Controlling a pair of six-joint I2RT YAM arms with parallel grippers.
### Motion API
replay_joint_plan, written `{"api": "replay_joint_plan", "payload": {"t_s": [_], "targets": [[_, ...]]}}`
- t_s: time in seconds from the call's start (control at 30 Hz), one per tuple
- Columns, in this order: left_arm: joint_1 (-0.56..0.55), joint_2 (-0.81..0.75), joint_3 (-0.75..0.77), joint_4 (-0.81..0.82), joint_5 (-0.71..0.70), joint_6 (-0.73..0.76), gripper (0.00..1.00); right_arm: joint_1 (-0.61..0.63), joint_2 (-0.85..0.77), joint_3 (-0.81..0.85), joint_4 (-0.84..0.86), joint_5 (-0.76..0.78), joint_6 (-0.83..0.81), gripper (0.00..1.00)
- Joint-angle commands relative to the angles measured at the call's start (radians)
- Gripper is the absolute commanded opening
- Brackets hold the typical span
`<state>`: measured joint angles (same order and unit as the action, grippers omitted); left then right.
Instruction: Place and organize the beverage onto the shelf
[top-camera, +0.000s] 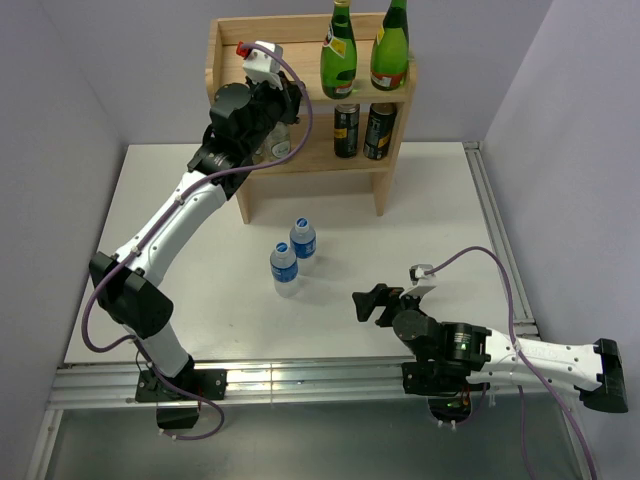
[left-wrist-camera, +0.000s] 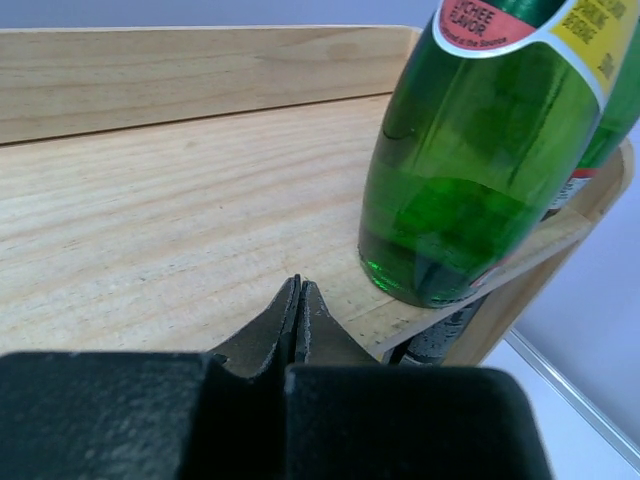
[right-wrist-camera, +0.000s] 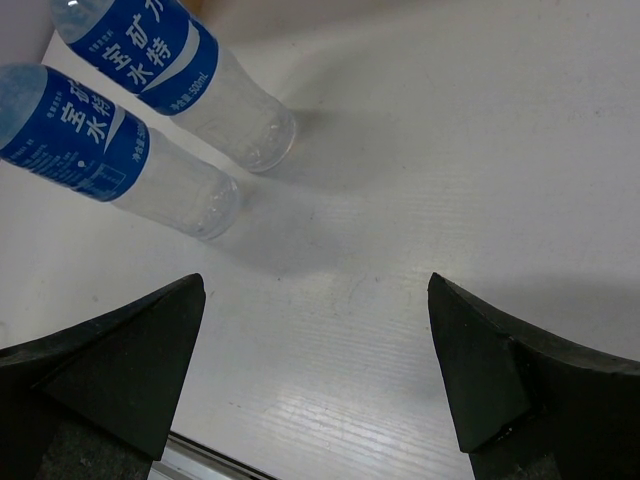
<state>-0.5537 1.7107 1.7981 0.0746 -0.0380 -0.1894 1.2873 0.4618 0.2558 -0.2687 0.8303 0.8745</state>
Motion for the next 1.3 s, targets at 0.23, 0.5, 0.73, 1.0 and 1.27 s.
{"api": "replay_joint_plan", "payload": {"t_s": [0.23, 0.5, 0.73, 1.0, 1.27], "targets": [[-0.017, 0.089, 0.058, -0.193, 0.165, -0.042, 0.00, 0.009, 0.026, 0.019, 0.034, 0.032, 0.001, 0.99], [-0.038, 0.153, 0.122, -0.222, 0.174, -0.048, 0.00, 0.009, 0.026, 0.019, 0.036, 0.035, 0.001, 1.00], [-0.058, 0.219, 0.219, -0.240, 0.153, -0.062, 0.00, 0.010, 0.029, 0.019, 0.036, 0.035, 0.001, 1.00], [-0.063, 0.280, 0.276, -0.245, 0.122, -0.076, 0.04, 0.009, 0.029, 0.019, 0.037, 0.033, 0.001, 1.00], [-0.063, 0.192, 0.156, -0.205, -0.077, -0.027, 0.99, 0.007, 0.028, 0.017, 0.042, 0.029, -0.003, 1.00]]}}
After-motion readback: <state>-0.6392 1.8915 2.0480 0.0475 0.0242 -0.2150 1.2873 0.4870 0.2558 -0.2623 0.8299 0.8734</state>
